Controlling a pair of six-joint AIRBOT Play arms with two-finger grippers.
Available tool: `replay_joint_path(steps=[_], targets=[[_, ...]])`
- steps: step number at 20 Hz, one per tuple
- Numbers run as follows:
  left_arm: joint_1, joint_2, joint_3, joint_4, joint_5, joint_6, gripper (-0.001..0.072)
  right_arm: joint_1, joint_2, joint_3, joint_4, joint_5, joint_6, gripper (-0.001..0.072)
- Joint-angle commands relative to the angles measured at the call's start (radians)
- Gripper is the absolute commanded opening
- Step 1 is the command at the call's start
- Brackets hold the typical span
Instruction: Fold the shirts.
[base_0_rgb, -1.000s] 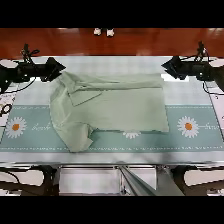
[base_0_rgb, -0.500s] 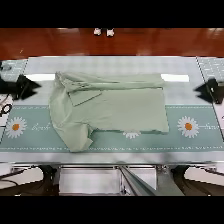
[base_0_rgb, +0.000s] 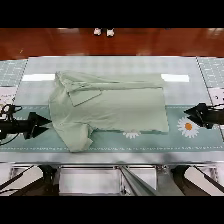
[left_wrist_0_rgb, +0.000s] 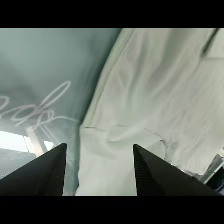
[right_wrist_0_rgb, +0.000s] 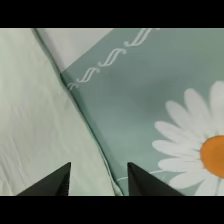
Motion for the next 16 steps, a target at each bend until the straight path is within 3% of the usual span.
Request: replay_joint_path(steps=[1, 5, 11, 13, 15, 16], targets=[[-0.001, -0.054, -0.029, 0.001, -0.001, 0.000, 0.0508, 0.047, 0.014, -0.021, 0.008, 0.016, -0.008, 0.0412], [-0.039, -0.090, -0.029, -0.066, 0.031, 0.016, 0.0508, 0.093, 0.014, -0.021, 0.008, 0.010, -0.007, 0.0411], [-0.206, -0.100, -0.016, -0.104, 0.158, 0.009, 0.0501, 0.105, 0.014, -0.021, 0.005, 0.009, 0.007, 0.0411], [-0.244, -0.125, 0.024, -0.103, 0.127, 0.007, 0.0351, 0.103, 0.014, -0.019, -0.021, -0.002, 0.011, 0.0411], [-0.277, -0.153, 0.064, -0.103, 0.090, 0.007, 0.0038, 0.089, 0.014, -0.019, -0.057, 0.012, 0.019, 0.0412], [-0.285, -0.160, 0.081, -0.103, 0.084, 0.006, 0.0026, 0.078, 0.014, -0.019, -0.101, 0.027, 0.033, 0.0412]])
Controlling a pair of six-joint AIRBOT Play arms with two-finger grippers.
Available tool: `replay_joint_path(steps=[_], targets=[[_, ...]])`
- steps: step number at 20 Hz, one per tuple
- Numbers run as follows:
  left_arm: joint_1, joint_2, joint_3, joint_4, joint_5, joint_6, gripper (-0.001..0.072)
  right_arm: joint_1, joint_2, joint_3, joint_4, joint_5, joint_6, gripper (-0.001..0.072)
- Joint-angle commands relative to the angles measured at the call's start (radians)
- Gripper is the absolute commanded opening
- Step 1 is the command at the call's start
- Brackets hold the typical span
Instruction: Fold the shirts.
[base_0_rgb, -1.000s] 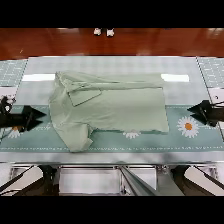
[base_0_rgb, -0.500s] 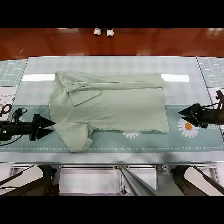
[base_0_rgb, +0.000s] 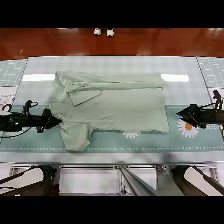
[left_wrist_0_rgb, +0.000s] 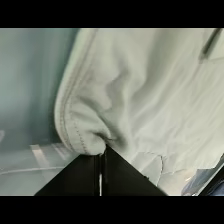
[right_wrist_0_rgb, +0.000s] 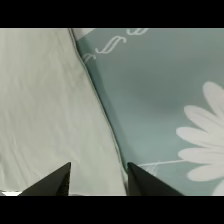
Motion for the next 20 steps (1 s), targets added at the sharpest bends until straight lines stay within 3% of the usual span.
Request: replay_joint_path(steps=[1, 3, 10, 12, 17, 18, 19, 20], targets=[[-0.044, -0.026, 0.055, -0.017, -0.049, -0.005, 0.0026, -0.029, 0.000, -0.001, -0.129, 0.044, 0.050, 0.0412], [-0.039, -0.026, 0.070, -0.006, -0.065, -0.005, 0.0026, -0.050, 0.000, -0.024, -0.160, 0.089, 0.068, 0.0412], [-0.040, -0.026, 0.071, 0.000, -0.068, -0.003, 0.0026, -0.047, -0.094, -0.109, 0.011, 0.089, 0.003, 0.0412], [-0.040, -0.026, 0.071, 0.000, -0.069, -0.003, 0.0026, -0.014, -0.147, -0.109, 0.000, 0.087, 0.003, 0.0412], [-0.040, -0.026, 0.071, 0.000, -0.067, -0.003, 0.0026, 0.140, -0.239, -0.090, 0.107, -0.060, -0.006, 0.0409], [-0.040, -0.026, 0.071, 0.000, -0.065, -0.003, 0.0026, 0.168, -0.257, -0.067, 0.124, -0.069, -0.006, 0.0375], [-0.040, -0.026, 0.072, 0.000, -0.064, -0.003, 0.0026, 0.195, -0.267, -0.042, 0.138, -0.078, -0.006, 0.0248], [-0.040, -0.026, 0.073, 0.000, -0.064, -0.003, 0.0026, 0.219, -0.267, -0.016, 0.145, -0.079, -0.016, 0.0055]])
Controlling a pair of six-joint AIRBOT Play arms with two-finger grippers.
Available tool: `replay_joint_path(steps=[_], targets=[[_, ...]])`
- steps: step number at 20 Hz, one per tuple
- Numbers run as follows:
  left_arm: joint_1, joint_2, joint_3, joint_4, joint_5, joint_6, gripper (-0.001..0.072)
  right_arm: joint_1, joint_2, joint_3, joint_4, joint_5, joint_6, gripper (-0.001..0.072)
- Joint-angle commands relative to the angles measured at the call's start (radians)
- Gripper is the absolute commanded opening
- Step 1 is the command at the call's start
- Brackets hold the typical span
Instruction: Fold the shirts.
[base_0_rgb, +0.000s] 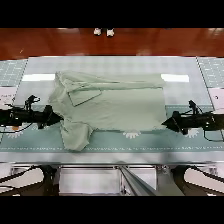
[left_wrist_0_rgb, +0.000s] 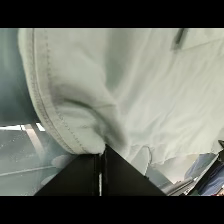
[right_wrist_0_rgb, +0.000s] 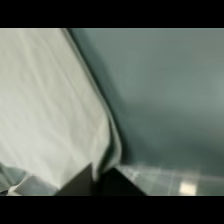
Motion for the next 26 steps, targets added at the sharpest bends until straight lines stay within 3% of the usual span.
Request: replay_joint_path(steps=[1, 5, 9, 14, 18, 22, 26], targets=[[0.000, 0.001, 0.009, 0.000, 0.000, 0.000, 0.0026, 0.094, -0.030, 0.083, 0.062, -0.019, -0.030, 0.0019], [0.002, 0.044, 0.166, -0.045, -0.077, 0.007, 0.0026, 0.109, 0.006, 0.314, 0.055, 0.152, -0.020, 0.0019], [0.002, 0.172, 0.481, -0.237, -0.082, 0.006, 0.0026, 0.109, 0.112, 0.718, 0.048, 0.174, 0.047, 0.0019], [0.002, 0.294, 0.948, -0.228, -0.034, -0.050, 0.0026, 0.109, 0.183, 1.285, -0.039, 0.206, 0.128, 0.0019], [0.043, 0.424, 1.173, -0.134, -0.009, -0.076, 0.0026, 0.108, 0.325, 1.449, -0.167, 0.220, 0.164, 0.0019], [0.080, 0.639, 1.186, 0.124, -0.008, -0.133, 0.0026, 0.108, 0.520, 1.448, -0.288, 0.239, 0.196, 0.0019], [-0.093, 0.834, 1.186, 0.463, -0.004, -0.206, 0.0026, 0.109, 0.665, 1.447, -0.324, 0.299, 0.216, 0.0019]])
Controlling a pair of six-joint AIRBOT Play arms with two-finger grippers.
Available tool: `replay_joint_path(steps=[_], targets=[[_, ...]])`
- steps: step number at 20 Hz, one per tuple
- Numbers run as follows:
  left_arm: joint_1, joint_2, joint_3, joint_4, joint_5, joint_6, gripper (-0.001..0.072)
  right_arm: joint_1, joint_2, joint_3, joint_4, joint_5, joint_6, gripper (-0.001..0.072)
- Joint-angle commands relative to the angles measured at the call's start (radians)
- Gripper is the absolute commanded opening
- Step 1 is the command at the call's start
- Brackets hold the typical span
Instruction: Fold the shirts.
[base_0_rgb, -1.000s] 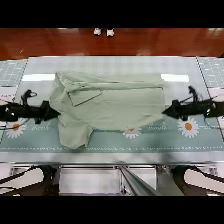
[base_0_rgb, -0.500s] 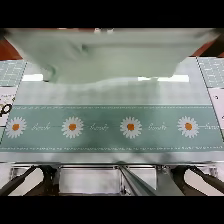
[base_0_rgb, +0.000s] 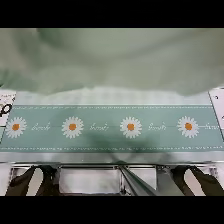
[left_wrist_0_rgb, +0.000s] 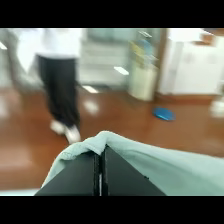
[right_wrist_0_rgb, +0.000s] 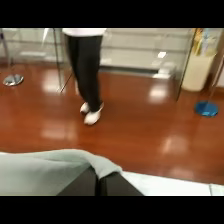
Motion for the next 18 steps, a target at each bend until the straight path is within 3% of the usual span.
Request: replay_joint_path(steps=[1, 5, 10, 14, 18], targets=[[-0.145, 0.169, 0.013, 0.383, -0.022, -0.108, 0.0026, 0.001, 0.126, 0.011, -0.074, 0.064, 0.035, 0.0019], [-0.317, 0.204, 0.005, 0.569, -0.157, -0.199, 0.0026, 0.001, 0.181, -0.055, -0.098, 0.100, 0.066, 0.0019], [-0.364, 0.156, -0.243, 0.602, -0.175, -0.294, 0.0026, 0.001, 0.178, -0.351, -0.093, 0.095, 0.076, 0.0019], [-0.364, 0.029, -0.528, 0.510, 0.011, -0.299, 0.0026, 0.001, 0.097, -0.664, -0.008, -0.036, 0.011, 0.0019], [-0.364, -0.263, -0.639, 0.434, 0.264, -0.298, 0.0026, 0.008, -0.192, -0.790, 0.119, -0.196, -0.098, 0.0019]])
